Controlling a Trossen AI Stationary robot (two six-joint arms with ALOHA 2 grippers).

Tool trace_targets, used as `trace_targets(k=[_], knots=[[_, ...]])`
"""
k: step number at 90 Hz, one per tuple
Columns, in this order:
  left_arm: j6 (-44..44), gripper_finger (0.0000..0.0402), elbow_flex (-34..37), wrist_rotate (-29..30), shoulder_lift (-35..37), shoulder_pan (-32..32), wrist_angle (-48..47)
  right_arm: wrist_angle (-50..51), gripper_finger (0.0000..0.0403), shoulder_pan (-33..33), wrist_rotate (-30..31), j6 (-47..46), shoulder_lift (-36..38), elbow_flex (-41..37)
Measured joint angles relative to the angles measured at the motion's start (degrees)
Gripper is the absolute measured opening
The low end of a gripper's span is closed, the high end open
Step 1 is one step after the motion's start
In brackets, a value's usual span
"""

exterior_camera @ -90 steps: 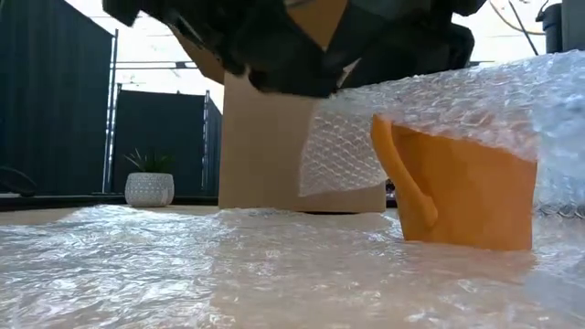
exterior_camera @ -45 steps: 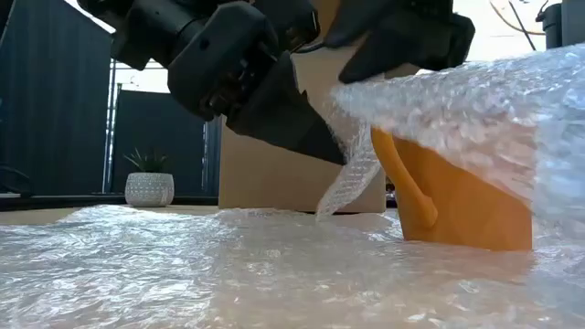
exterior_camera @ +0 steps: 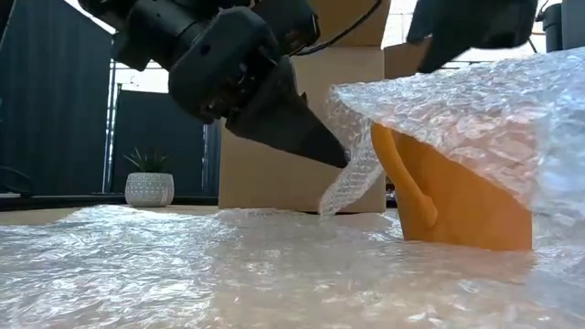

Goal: Wrap mug
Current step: Wrap the orange mug with transparent bubble wrap

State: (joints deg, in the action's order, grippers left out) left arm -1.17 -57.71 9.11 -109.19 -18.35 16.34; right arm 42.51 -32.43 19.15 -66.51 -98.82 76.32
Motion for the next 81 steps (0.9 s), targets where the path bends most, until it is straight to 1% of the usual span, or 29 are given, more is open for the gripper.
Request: trace_targets(k=[20, 38, 59, 69, 81], knots=[[0.0, 0.0238, 0.0, 0.1, 0.0, 0.0, -0.3, -1.6, 0.0157, 0.5, -0.2, 0.2, -3.2, 0.0], [0.4, 0.0238, 0.0, 0.1, 0.2, 0.0, -2.3, -5.5, 0.0157, 1.2, -0.7, 2.6, -3.6, 0.0], [1.9, 0.0238, 0.0, 1.7, 4.3, 0.0, -9.0, -6.3, 0.0157, 1.4, -1.5, 3.5, -3.7, 0.0], [2.1, 0.0238, 0.0, 2.1, 6.8, 0.0, -12.8, -7.6, 0.0157, 1.7, -1.5, 3.2, -5.2, 0.0], [2.1, 0.0238, 0.0, 2.3, 9.0, -0.2, -13.1, -7.9, 0.0157, 2.2, -1.8, 2.4, -7.2, 0.1]])
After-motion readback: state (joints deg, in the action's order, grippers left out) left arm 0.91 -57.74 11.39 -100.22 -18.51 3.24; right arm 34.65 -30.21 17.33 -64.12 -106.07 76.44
